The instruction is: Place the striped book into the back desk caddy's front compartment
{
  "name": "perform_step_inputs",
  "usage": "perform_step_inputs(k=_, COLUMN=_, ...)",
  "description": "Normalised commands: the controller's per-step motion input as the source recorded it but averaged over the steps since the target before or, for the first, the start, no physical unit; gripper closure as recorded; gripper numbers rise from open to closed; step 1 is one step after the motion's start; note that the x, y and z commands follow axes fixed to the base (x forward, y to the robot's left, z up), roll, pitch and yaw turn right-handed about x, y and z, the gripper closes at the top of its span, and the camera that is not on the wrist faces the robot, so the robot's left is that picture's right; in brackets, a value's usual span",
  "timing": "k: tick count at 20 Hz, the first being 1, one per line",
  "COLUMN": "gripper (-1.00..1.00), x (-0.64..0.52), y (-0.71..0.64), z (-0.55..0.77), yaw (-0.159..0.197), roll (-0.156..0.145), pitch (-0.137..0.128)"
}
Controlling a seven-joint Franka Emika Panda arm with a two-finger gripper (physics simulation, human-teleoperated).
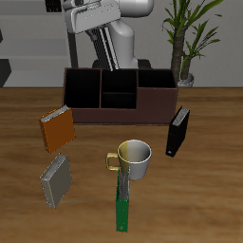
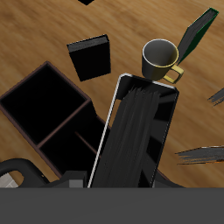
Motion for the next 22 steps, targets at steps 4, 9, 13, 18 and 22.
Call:
perform_step_inputs(k=4, gripper=1.0, x=0.27, y=-0.14, z=0.06, yaw=0.12, roll=0.011, pitch=0.021)
perform_step_inputs(k=9, gripper=1.0, x=0.09, y=0.02, z=-0.04, yaw=0.169, roll=0.029, pitch=0.017)
perform_step_inputs(k=13, gripper=1.0, x=0.09, y=0.08, z=-0.07, yaw=0.15, roll=0.03, pitch=0.04)
perform_step_inputs(k=18, gripper=1.0, x=-0.04, y=0.18, z=-0.12, yaw=0.169, roll=0.026, pitch=0.037)
perform_step_inputs(k=22, gripper=1.0, x=0.01, y=0.13, z=-0.12, yaw=0.144, roll=-0.018, pitch=0.051)
